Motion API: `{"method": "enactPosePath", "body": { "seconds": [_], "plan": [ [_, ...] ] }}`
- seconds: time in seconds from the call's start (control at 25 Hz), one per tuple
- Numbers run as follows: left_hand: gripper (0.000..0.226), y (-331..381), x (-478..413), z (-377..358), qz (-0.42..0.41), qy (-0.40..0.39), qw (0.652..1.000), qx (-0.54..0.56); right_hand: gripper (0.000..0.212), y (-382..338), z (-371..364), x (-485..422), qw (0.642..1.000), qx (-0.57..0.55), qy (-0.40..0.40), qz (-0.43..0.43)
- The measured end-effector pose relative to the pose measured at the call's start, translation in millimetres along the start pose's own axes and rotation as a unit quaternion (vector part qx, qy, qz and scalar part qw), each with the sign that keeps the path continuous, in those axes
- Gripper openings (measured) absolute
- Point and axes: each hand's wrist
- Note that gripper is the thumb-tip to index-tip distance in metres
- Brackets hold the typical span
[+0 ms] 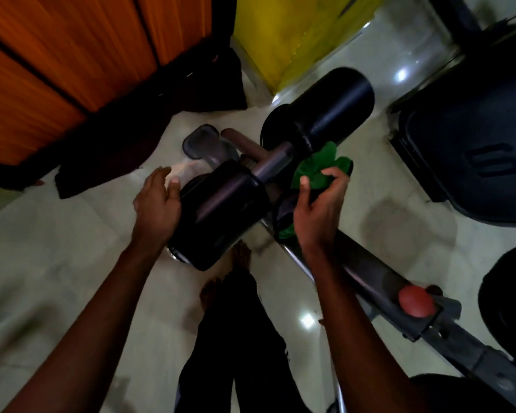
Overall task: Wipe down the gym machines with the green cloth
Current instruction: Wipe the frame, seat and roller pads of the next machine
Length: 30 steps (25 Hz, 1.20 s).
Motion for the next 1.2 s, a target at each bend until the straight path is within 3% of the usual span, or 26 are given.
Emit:
{"method": "enactPosePath", "body": {
  "seconds": [0.08,0.24,0.4,0.48,0.68,0.84,1.04,1.2],
  "plan": [
    [0.038,34.1,0.7,-9.8,-0.040,-0.008,0.999,0.025,0.038,6.1,14.5,-35.3,1.000,0.009,0.006,-0.002],
    [0.035,94.5,-13.9,-47.0,-0.103,-0.115,0.988,0.004,0.043,6.5,24.6,-91.4,0.996,0.082,-0.019,0.040],
    [0.046,137.0,-30.6,-85.1,-0.117,-0.180,0.977,0.005,0.041,6.1,14.2,-140.2,0.985,0.093,-0.104,0.101],
    [0.048,151.9,-38.4,-100.9,-0.096,-0.182,0.978,0.015,0.046,11.5,2.5,-152.5,0.970,0.113,-0.155,0.150],
    [0.060,159.8,-56.9,-127.4,-0.047,-0.184,0.978,0.082,0.072,29.8,-2.8,-146.0,0.948,0.159,-0.192,0.195],
    [0.051,170.1,-60.5,-141.1,-0.059,-0.161,0.980,0.102,0.055,33.9,-8.4,-148.8,0.937,0.182,-0.186,0.235],
    [0.058,154.9,-76.2,-143.8,-0.029,-0.197,0.975,0.098,0.052,62.7,-0.4,-198.6,0.980,0.130,-0.100,0.114],
    [0.056,166.1,-74.9,-146.1,-0.019,-0.187,0.978,0.087,0.043,43.6,-16.1,-171.0,0.984,0.150,-0.052,0.075]
  ]
}}
Point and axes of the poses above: each hand's wrist, its own x-axis away from the middle knuckle, its own z-axis out of the back of the hand, y = z × x, and after that the axes turned 4 degrees about x, right-handed
